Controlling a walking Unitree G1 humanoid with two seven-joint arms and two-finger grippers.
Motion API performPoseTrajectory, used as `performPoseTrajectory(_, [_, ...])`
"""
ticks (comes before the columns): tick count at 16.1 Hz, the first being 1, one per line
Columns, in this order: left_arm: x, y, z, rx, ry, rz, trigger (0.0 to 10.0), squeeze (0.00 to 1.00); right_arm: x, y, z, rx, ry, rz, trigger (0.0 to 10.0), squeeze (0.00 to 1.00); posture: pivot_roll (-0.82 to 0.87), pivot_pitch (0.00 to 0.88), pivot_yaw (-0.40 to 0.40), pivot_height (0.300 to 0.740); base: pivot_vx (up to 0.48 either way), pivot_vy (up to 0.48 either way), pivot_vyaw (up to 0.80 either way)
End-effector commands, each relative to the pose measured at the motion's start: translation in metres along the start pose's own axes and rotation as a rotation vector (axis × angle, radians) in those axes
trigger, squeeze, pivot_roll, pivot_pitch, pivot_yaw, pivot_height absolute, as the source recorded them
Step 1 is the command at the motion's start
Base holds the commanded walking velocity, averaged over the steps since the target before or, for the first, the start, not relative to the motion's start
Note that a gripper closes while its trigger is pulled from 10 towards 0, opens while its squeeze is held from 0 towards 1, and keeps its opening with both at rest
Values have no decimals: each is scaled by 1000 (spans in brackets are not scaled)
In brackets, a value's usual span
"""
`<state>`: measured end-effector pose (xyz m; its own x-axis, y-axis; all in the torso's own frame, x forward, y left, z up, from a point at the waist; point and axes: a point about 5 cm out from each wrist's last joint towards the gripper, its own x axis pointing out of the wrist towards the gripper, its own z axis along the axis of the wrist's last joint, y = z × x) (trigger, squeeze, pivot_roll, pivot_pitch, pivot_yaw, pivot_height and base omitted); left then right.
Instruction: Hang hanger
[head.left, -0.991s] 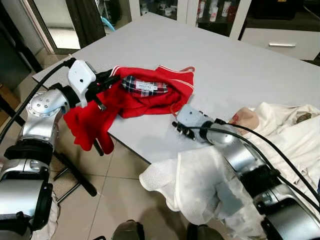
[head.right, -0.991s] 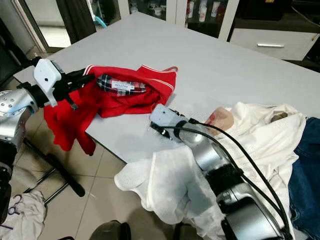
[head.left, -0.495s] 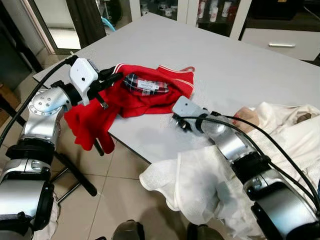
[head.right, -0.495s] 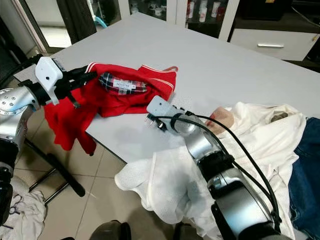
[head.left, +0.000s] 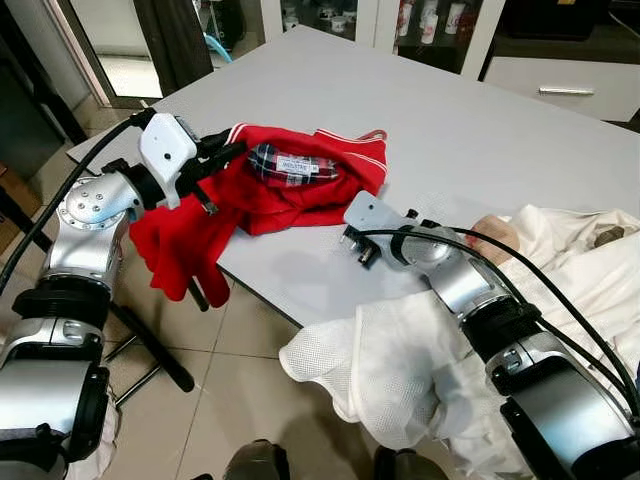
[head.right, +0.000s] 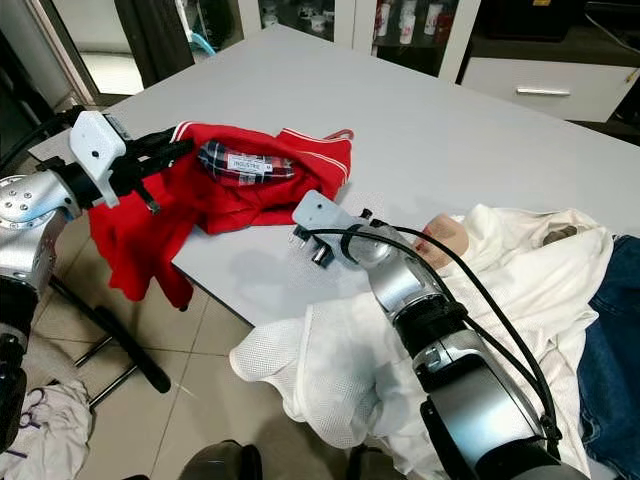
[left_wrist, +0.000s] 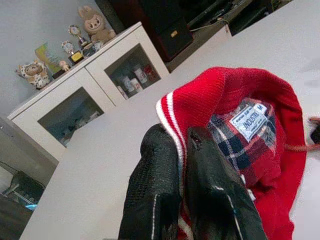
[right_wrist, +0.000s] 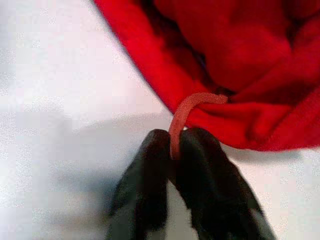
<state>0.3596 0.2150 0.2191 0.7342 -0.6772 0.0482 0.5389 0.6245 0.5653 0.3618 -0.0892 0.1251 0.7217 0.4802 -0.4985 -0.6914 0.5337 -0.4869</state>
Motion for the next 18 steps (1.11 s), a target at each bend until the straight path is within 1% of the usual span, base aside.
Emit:
performPoseTrajectory(1, [2,4,9,37,-32,10,0,0,1,12,1,64,-20,94,0,0,82,80,53,740,0,0,0])
performPoseTrajectory(2, [2,4,10,40,-35,12,0,0,-1,15,5,117,-50,139,0,0,82,80,52,740,0,0,0])
performPoseTrajectory(4, [2,5,11,45,-39,18,0,0,-3,17,8,194,-88,198,0,0,82,80,51,740,0,0,0])
performPoseTrajectory(6, [2,6,13,55,-46,29,0,0,-8,19,16,300,-150,271,0,0,82,81,50,740,0,0,0])
performPoseTrajectory(8, [3,8,14,64,-49,51,0,0,-14,17,20,352,-190,306,0,0,81,84,50,740,0,0,0])
performPoseTrajectory(10, [5,11,16,78,-51,105,0,0,-22,9,22,418,-228,310,0,0,80,86,50,740,0,0,0])
performPoseTrajectory(11, [6,12,16,78,-53,119,1922,0,-23,6,23,440,-241,299,0,0,79,88,50,740,0,0,0])
performPoseTrajectory(12, [7,12,17,79,-58,140,4118,0,-26,-1,27,483,-267,281,0,0,78,89,50,740,0,0,0])
performPoseTrajectory(13, [8,12,19,78,-70,152,4275,0,-29,-6,31,521,-295,266,0,0,77,90,50,740,0,0,0])
performPoseTrajectory(14, [9,12,20,79,-80,162,4196,0,-31,-12,36,559,-323,250,0,0,76,91,49,740,0,0,0])
performPoseTrajectory(15, [10,12,22,82,-88,174,4471,0,-34,-17,41,600,-355,237,0,0,76,91,49,740,0,0,0])
performPoseTrajectory(16, [10,13,24,80,-99,185,2471,0,-36,-20,44,611,-367,232,0,0,75,90,47,740,0,0,0])
performPoseTrajectory(17, [10,14,24,78,-99,196,2039,0,-37,-22,44,570,-365,213,0,0,75,90,47,740,0,0,0])
performPoseTrajectory(18, [10,14,23,80,-94,201,3059,0,-39,-21,44,489,-378,195,0,0,75,90,47,740,0,0,0])
